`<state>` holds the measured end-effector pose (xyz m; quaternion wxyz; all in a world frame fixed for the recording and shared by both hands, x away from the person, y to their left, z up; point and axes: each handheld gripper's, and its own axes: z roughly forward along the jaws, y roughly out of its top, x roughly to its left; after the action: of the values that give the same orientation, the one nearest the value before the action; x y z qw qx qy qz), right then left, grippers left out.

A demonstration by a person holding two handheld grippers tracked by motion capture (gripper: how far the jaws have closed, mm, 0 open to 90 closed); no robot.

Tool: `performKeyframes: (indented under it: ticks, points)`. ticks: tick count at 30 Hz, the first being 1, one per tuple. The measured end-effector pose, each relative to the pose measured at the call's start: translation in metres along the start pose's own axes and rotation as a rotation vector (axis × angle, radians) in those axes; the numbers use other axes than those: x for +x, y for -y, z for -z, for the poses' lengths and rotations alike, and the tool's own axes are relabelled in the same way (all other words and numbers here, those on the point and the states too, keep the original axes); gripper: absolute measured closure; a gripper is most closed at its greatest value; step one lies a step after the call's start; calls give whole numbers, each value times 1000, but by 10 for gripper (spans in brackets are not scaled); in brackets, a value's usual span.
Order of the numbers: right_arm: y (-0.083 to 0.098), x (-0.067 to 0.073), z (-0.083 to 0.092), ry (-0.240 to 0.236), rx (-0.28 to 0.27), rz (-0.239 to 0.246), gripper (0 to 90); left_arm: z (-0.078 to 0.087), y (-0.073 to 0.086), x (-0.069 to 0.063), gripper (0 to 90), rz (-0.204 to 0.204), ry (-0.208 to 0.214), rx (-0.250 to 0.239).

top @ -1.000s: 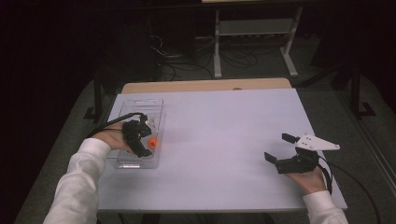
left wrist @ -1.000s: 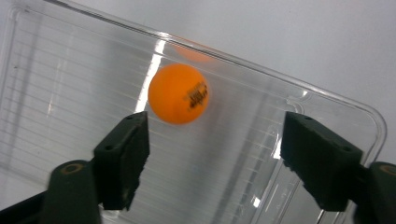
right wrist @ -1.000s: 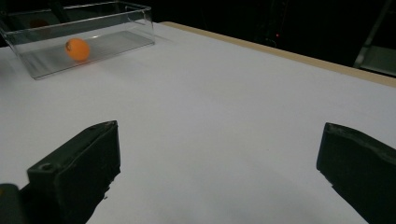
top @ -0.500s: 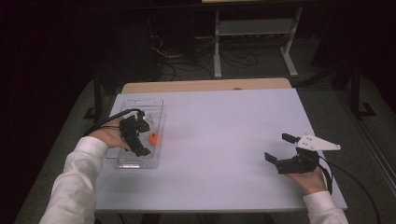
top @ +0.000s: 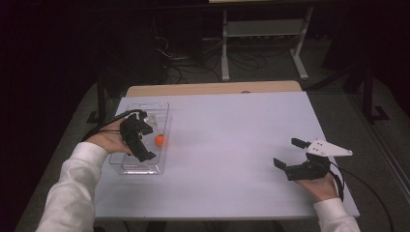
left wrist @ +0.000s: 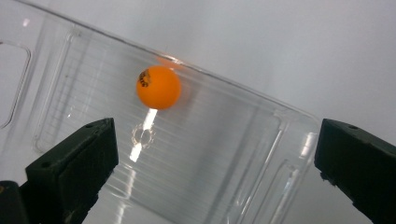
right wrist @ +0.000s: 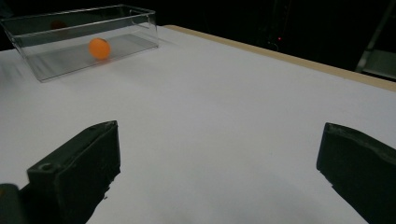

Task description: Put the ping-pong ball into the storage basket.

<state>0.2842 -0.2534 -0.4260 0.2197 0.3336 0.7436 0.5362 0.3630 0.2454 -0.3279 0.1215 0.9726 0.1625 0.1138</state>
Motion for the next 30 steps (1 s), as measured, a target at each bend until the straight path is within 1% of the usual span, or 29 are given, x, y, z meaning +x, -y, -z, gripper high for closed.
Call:
performKeyframes:
  ticks: [2,4,5,8,9,11,13,19,23,27,30]
  points:
    - [0,0,0,0,-3,-2,0,3,1,-2,0,-2,2,-22]
    - [0,0,1,1,-3,-1,0,5,2,-3,0,6,7,-47]
    - [0,0,1,1,-2,-1,0,4,3,-4,0,8,8,-54]
    - [0,0,0,1,-1,3,0,1,4,-7,0,2,10,-52]
    - [0,1,0,0,2,3,0,1,5,-8,0,1,13,-62]
    - [0,1,0,0,2,3,0,0,6,-9,0,13,20,-89]
    - [0,1,0,1,2,1,0,0,8,-11,0,18,19,-108]
    - [0,1,0,1,1,3,0,0,13,-15,0,17,16,-150]
    - [1,1,0,1,4,5,0,0,17,-17,0,33,20,-176]
    - [1,1,-1,0,4,8,0,1,20,-20,0,44,25,-220]
    - [1,2,-1,3,7,10,0,2,24,-23,0,54,16,-249]
